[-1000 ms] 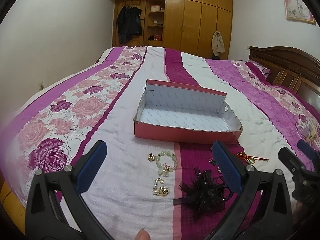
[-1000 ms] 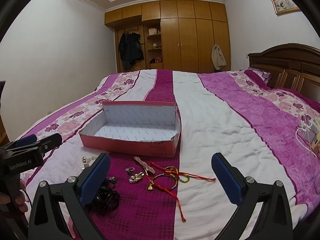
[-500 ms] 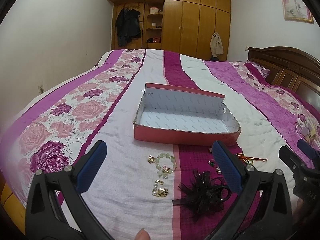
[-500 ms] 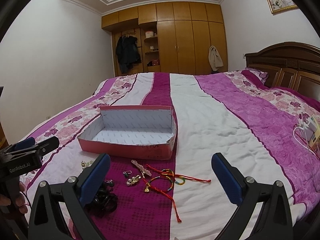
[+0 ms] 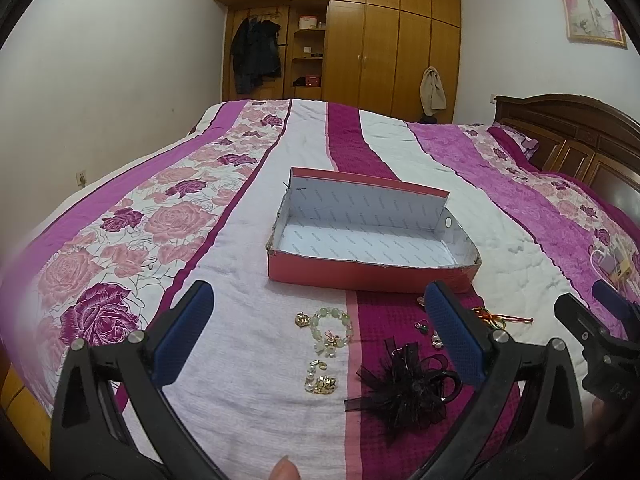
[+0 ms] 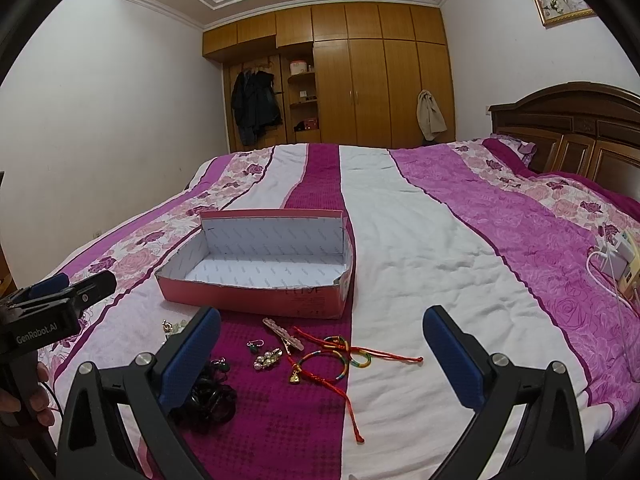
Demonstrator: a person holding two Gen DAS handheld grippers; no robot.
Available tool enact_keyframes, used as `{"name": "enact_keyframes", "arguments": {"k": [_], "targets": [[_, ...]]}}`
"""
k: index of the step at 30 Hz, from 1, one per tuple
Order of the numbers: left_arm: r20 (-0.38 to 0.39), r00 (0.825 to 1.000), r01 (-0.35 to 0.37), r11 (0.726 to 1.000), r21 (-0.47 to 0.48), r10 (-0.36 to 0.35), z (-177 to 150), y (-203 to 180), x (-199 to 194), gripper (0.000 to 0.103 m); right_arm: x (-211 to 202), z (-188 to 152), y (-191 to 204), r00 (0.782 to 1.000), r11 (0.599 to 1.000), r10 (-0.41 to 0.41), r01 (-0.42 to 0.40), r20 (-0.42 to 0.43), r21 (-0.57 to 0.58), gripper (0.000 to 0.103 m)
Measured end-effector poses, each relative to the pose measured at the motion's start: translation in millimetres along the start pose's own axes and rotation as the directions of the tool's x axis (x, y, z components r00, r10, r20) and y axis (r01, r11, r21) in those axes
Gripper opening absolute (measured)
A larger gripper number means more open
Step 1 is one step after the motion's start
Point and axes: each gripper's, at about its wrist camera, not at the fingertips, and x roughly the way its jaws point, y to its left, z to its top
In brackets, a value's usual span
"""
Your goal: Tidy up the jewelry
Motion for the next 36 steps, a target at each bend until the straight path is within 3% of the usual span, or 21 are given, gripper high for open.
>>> {"name": "enact_keyframes", "arguments": {"k": [22, 36], "targets": [[-0.004, 1.0, -0.003, 1.0, 0.003, 0.003, -1.4, 1.6, 0.2, 0.099, 2.2, -4.5, 0.2, 1.0, 1.0, -0.003, 0.003, -0.009, 0.006, 0.103], [-0.062, 0.998, -0.019, 1.0, 0.004, 0.019, -6.2, 10.9, 17.7, 0.099, 19.0, -12.8, -7.4, 0.997, 0.999, -0.026, 0.027, -0.077, 0.021, 0.103]]}}
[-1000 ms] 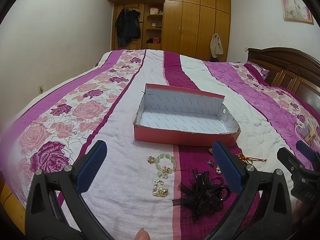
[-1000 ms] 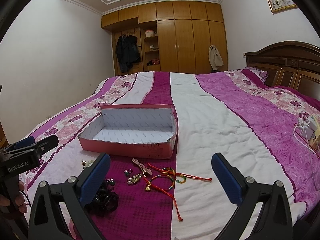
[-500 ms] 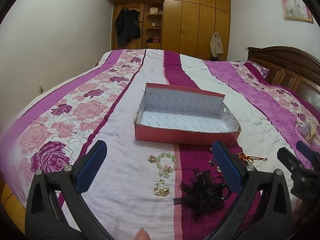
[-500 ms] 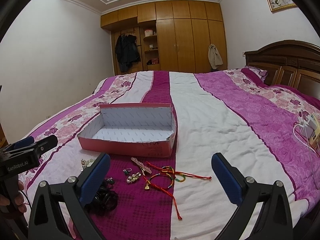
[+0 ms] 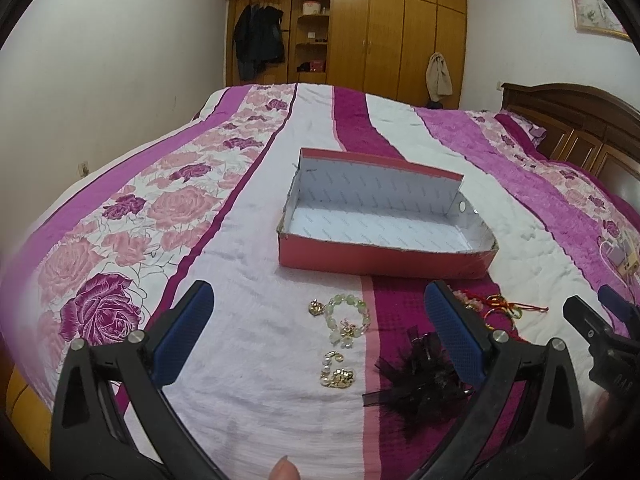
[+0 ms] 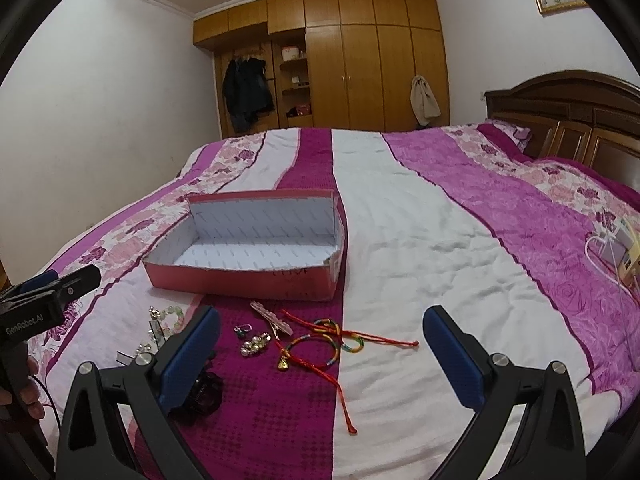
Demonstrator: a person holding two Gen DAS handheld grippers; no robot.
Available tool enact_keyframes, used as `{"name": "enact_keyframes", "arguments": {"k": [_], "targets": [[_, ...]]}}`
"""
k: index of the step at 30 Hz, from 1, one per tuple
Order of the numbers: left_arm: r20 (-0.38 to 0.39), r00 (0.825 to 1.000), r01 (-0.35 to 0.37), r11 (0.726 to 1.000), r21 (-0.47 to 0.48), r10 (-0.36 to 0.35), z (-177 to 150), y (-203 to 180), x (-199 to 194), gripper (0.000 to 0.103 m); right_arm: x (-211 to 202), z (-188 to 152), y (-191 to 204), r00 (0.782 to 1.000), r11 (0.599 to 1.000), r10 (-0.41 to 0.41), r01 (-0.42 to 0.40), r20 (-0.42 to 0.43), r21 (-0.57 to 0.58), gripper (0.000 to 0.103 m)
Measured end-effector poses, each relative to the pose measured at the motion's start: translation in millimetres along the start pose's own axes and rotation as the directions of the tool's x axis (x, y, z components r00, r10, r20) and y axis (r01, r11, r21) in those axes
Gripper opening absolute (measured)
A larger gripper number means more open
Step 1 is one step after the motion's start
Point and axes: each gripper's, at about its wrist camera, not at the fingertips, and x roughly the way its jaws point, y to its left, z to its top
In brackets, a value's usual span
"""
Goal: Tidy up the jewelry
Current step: 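Grasp the gold heart pendant with the left gripper while the right grasps the rainbow string bracelet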
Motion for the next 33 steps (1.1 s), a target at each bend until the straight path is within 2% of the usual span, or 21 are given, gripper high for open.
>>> {"name": "enact_keyframes", "arguments": {"k": [12, 15, 18, 21, 23, 28, 33], "targets": [[-0.108, 0.994, -0.032, 0.999, -0.012, 0.03, -8.0, 20.7, 30.8, 0.098, 23.1, -11.1, -31.8, 0.993, 0.997, -0.068, 0.07, -0.098, 0.025, 0.103], [-0.139, 0.99, -0.019, 1.0, -0.024, 0.015, -9.0, 24.6, 42.4, 0.097, 29.5, -15.2, -43.0, 0.988, 0.995, -0.086, 0.091, -0.128, 0.035, 0.103], [-0.148, 0.989, -0.035, 0.999, -0.018, 0.032, -9.4, 24.7, 53.8, 0.086, 35.7, -17.9, -50.6, 0.983, 0.994, -0.098, 0.105, -0.153, 0.037, 0.103], [-0.171, 0.985, -0.014, 1.0, -0.011, 0.012, -9.1, 22.7, 65.1, 0.075, 41.2, -18.4, -54.5, 0.982, 0.993, -0.098, 0.106, -0.163, 0.044, 0.103], [-0.199, 0.98, 0.004, 1.0, -0.004, -0.004, -9.5, 21.4, 75.1, 0.062, 46.6, -18.4, -55.5, 0.98, 0.994, -0.092, 0.1, -0.176, 0.043, 0.103], [-0.264, 0.963, 0.052, 0.999, 0.002, -0.049, -12.4, 18.2, 94.4, 0.042, 61.9, -17.9, -55.6, 0.974, 0.996, -0.083, 0.088, -0.21, 0.016, 0.093], [-0.3, 0.953, 0.049, 0.999, 0.017, -0.042, -17.8, 17.3, 105.8, 0.034, 81.7, -13.7, -53.7, 0.966, 0.998, -0.059, 0.061, -0.251, 0.001, 0.083]]}}
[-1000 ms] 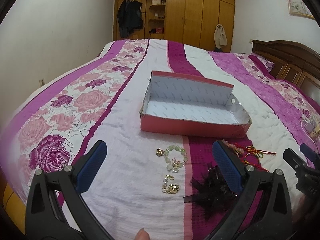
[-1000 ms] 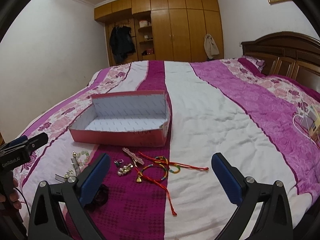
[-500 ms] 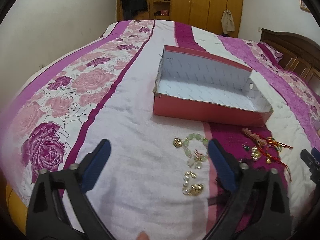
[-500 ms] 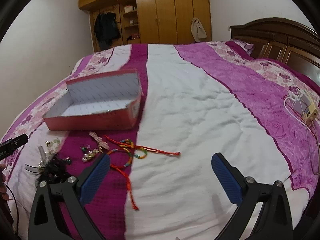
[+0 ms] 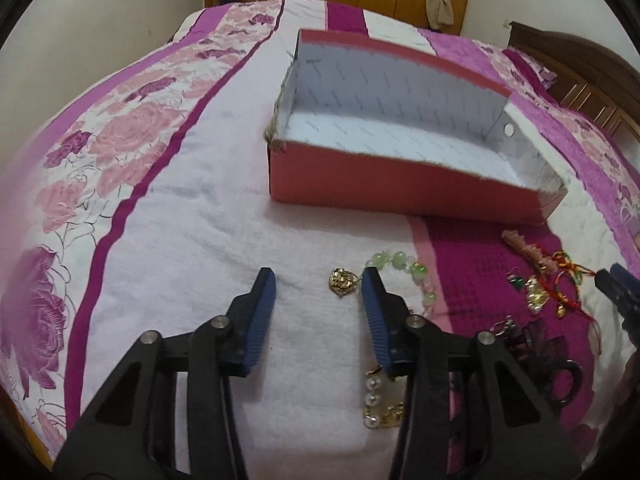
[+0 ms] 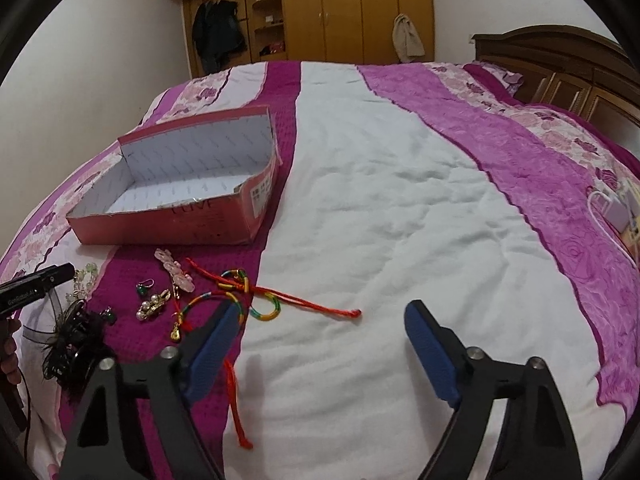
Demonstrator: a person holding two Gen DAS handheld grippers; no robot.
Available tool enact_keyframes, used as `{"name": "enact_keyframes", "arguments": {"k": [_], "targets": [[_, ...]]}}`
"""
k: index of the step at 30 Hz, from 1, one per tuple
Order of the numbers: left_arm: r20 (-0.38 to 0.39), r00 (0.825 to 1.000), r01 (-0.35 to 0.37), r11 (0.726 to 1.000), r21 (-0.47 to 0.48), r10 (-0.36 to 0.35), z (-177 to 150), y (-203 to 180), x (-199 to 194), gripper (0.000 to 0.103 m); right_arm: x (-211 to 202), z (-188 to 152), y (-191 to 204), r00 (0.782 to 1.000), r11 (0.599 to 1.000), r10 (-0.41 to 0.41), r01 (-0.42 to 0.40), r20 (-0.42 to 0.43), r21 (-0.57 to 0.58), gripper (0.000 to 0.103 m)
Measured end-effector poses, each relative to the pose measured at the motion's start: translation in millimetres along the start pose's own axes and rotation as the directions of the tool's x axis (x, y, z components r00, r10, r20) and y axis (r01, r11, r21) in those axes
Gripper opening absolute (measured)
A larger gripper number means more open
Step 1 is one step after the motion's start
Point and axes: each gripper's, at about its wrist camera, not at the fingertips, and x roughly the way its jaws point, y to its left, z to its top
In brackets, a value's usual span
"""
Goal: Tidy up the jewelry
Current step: 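Grasp the gold heart pendant with the left gripper while the right grasps the rainbow string bracelet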
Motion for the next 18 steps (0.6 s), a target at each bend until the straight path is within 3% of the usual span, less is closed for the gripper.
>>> {"name": "enact_keyframes", "arguments": {"k": [5, 15, 18], "targets": [[-0.022, 1.0, -0.001, 1.0, 0.015, 0.001, 0.6, 4.8, 9.2, 0.03, 25.2, 7.3, 5.4, 0.994, 0.997, 0.083, -0.082, -0.072, 0.006, 0.069], [-0.005, 1.0, 0.004, 0.997, 0.076, -0.004, 3.0, 2.5, 12.3, 0.026, 48.4, 6.8, 18.4, 0.983, 0.991, 0.126, -0.13, -0.135, -0.019, 0.039], [-0.002, 1.0, 0.016, 0.996, 0.089, -0.016, 3.9, 0.9, 12.5, 0.007, 50.5, 6.7, 20.1, 0.982, 0.991, 0.128, -0.133, -0.139, -0.027, 0.026]]}}
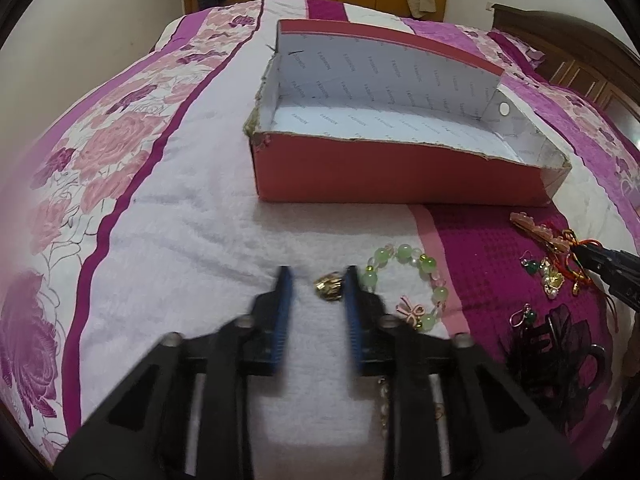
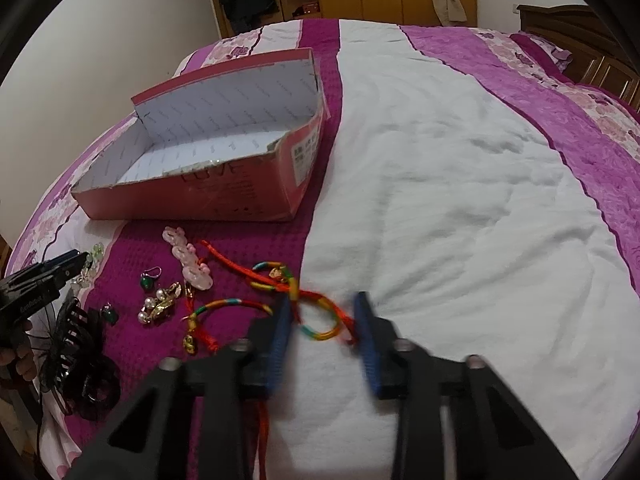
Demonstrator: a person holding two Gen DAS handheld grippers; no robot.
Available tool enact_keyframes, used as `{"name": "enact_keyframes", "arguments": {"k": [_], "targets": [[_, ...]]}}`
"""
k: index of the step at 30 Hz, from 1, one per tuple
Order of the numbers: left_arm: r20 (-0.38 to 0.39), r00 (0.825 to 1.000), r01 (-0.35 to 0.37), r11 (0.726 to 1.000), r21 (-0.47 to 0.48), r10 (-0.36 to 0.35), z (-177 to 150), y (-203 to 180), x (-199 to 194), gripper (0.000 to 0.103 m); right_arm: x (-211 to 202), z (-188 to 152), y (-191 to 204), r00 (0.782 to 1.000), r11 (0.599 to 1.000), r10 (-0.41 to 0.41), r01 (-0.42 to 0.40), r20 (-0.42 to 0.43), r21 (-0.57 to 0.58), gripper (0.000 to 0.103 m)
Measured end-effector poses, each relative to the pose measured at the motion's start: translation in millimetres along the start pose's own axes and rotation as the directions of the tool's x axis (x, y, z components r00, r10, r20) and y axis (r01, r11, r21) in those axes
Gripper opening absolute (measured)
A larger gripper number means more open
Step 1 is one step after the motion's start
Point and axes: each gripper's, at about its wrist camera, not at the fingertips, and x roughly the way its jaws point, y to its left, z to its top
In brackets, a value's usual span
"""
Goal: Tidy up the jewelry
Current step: 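Grasp the gold heart pendant with the left gripper while the right grasps the rainbow string bracelet, then carry the pendant and string bracelet in both grippers over the open box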
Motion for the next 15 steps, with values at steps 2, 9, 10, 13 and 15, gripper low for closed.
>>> {"name": "enact_keyframes", "arguments": {"k": [2, 9, 10, 13, 15], "targets": [[0.002, 1.0, 0.003, 1.0, -0.002, -0.003, 0.4, -0.9, -0.9, 0.005, -1.2, -0.3, 0.5, 1.0, 1.0, 0.006, -0.006, 0.006, -0.004, 0.022], [0.018, 0.999, 0.044, 0.998, -0.049, -0.043, 1.7, 4.9, -15.2, 0.005, -13.4, 1.6, 2.8, 0.999, 1.0, 0.024, -0.024, 0.035, -0.001, 0.014], [0.026, 0.999, 0.047, 0.998, -0.052, -0.046, 2.1, 5.1, -19.2, 0.005, -15.6, 2.3, 3.5, 0.999, 1.0, 0.027, -0.027, 0.041, -0.001, 0.012], [0.051, 0.997, 0.053, 0.997, -0.05, -0.051, 2.3, 2.6, -29.7, 0.005, -25.4, 4.9, 6.4, 0.997, 1.0, 0.028, -0.028, 0.067, -0.005, 0.007], [0.067, 0.996, 0.061, 0.997, -0.047, -0.058, 2.4, 0.6, -36.9, 0.005, -32.1, 6.6, 7.8, 0.996, 1.0, 0.03, -0.03, 0.084, -0.01, 0.007]]}}
